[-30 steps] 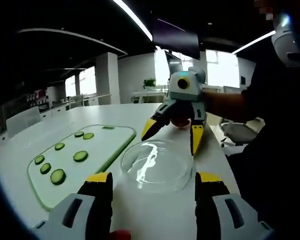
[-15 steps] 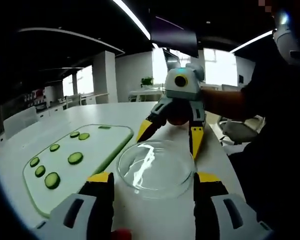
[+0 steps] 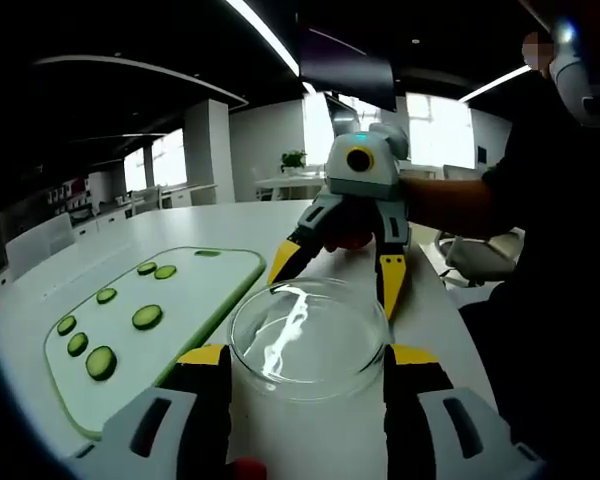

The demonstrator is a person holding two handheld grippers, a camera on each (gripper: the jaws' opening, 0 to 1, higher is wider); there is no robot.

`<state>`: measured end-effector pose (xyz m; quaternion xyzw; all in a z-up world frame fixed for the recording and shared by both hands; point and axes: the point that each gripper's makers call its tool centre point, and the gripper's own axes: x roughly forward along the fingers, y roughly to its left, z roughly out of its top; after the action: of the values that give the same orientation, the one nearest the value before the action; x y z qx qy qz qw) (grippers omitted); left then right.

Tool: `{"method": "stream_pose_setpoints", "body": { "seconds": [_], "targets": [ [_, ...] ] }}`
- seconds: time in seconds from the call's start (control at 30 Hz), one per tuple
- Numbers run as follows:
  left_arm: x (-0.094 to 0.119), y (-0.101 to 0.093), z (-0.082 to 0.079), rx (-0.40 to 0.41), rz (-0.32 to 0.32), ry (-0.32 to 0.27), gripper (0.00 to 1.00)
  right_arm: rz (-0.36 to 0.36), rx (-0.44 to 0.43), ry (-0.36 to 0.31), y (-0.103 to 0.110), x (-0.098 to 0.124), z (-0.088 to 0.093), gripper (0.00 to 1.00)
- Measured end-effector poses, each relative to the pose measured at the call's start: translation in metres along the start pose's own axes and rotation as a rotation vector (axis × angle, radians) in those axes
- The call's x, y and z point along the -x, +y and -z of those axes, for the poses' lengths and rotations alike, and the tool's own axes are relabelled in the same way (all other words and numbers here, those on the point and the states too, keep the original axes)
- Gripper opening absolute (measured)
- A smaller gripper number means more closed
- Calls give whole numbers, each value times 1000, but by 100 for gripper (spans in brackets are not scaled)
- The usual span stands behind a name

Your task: Open the petri dish lid, add cucumber slices into the petri dish, and close the lid

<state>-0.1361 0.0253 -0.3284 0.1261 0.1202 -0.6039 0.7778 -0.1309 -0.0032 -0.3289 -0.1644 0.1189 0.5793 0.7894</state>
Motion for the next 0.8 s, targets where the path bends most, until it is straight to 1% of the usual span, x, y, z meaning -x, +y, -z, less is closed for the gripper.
{"method": "stream_pose_setpoints", "body": {
  "seconds": [0.23,0.37,0.5,0.8],
  "targets": [
    [0,-2,-3,-8,0,-14,61,-3,-4,-8,-1,2,-2,56],
    [2,-1,-6,7,3,-24,61,-2,-5,-32,2,3,-10,56],
    [3,-1,-12,11,-1,-37,61,0,-7,-43,2,4,-17,56],
    [11,1,-15,4,-15,-43,61,-7,14,-45,5,-1,-28,57]
  ]
}}
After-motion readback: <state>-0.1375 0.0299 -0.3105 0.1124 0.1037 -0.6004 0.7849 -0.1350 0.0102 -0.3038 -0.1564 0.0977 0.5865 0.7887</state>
